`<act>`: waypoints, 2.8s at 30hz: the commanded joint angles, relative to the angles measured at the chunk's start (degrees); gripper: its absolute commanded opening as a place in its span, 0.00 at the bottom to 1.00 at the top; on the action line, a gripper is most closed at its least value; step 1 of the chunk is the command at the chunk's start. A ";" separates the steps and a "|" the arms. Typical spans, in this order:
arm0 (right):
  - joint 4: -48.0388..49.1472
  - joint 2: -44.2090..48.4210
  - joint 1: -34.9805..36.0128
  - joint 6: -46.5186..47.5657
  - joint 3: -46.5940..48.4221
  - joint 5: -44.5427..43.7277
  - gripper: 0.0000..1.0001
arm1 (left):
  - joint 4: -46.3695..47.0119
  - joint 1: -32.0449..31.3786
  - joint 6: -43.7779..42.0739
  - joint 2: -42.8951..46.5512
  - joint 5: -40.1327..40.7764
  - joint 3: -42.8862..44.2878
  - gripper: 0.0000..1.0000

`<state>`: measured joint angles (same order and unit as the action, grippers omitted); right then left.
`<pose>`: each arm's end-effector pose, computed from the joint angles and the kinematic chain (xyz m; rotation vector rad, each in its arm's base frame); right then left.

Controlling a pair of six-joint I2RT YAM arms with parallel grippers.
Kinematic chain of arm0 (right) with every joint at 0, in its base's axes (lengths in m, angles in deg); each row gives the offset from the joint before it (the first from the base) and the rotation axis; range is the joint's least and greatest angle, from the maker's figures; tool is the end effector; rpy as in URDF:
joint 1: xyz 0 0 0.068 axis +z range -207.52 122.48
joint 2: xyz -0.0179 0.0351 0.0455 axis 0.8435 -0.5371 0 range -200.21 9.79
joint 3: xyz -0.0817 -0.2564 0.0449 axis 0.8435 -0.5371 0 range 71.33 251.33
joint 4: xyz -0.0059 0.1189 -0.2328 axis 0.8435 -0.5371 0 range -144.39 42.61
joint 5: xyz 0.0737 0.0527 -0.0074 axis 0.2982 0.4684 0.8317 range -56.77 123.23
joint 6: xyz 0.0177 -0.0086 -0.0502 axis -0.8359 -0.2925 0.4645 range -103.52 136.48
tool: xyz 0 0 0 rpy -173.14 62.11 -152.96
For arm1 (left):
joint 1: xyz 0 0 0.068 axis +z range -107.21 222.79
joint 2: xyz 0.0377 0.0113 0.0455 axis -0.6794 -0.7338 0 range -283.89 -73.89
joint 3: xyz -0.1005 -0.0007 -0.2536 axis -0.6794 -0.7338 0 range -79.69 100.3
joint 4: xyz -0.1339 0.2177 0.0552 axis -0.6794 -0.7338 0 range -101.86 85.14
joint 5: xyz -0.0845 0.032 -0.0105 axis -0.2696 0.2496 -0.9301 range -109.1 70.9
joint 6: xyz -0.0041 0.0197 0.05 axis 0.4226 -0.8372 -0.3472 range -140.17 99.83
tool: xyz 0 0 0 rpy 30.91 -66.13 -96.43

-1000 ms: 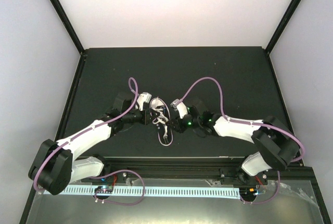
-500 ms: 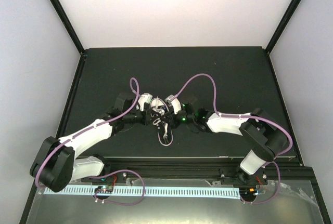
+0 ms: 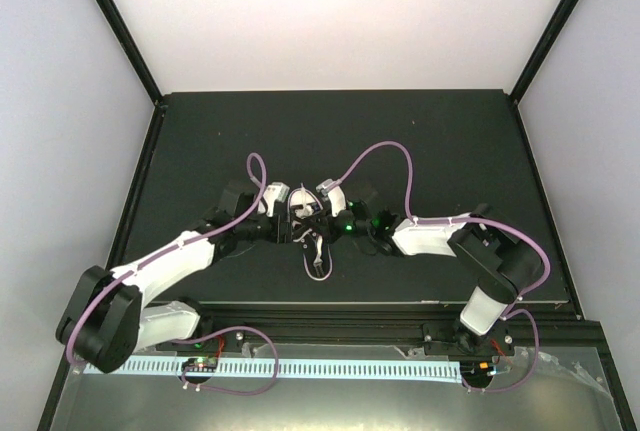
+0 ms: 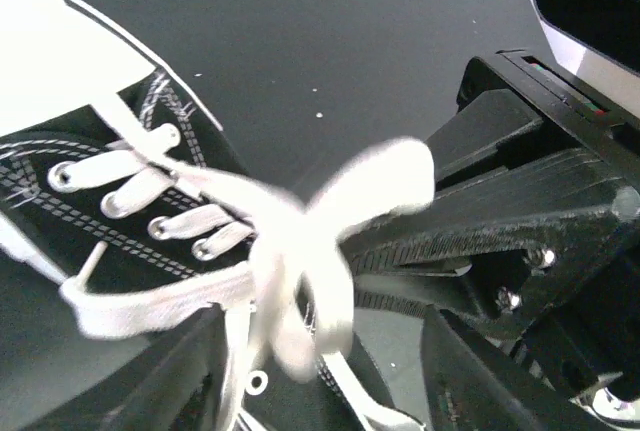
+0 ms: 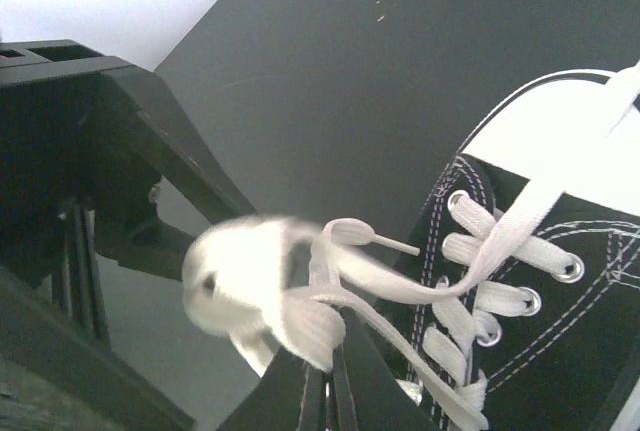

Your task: Tie the shoes

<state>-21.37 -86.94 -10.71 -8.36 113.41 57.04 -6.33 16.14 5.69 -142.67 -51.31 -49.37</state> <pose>0.2189 0.2543 0.1595 -0.6995 2.1384 1.1570 0.2003 -0.1218 0.1874 0.3355 2.3636 -1.1015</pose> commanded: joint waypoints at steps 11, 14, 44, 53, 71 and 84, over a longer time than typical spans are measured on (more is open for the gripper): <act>1.34 1.56 0.27 0.87 -0.67 -2.99 0.02 | -11.35 0.87 -0.44 12.04 19.77 -3.56 0.81; 1.31 1.87 0.26 0.93 -0.86 -2.91 0.02 | -10.16 1.91 0.91 11.41 23.59 -4.10 0.76; -1.15 0.12 0.18 0.97 1.95 -2.74 0.02 | 1.60 3.22 -14.79 -6.38 10.43 0.30 0.75; -2.09 -0.48 0.20 0.91 2.82 -2.46 0.02 | 1.62 2.60 -17.87 -7.97 10.12 2.69 0.75; -2.34 -1.27 0.16 0.53 3.18 -1.98 0.01 | 5.27 1.24 -20.46 -14.14 12.15 6.04 0.58; -2.60 -1.44 0.00 0.63 3.09 -2.10 0.02 | 5.73 -0.33 -21.97 -18.93 13.86 9.18 0.36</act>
<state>-24.45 -87.68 -10.67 -8.08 115.36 54.97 -2.16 16.82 -14.41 -160.26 -38.74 -42.94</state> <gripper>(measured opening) 0.018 0.398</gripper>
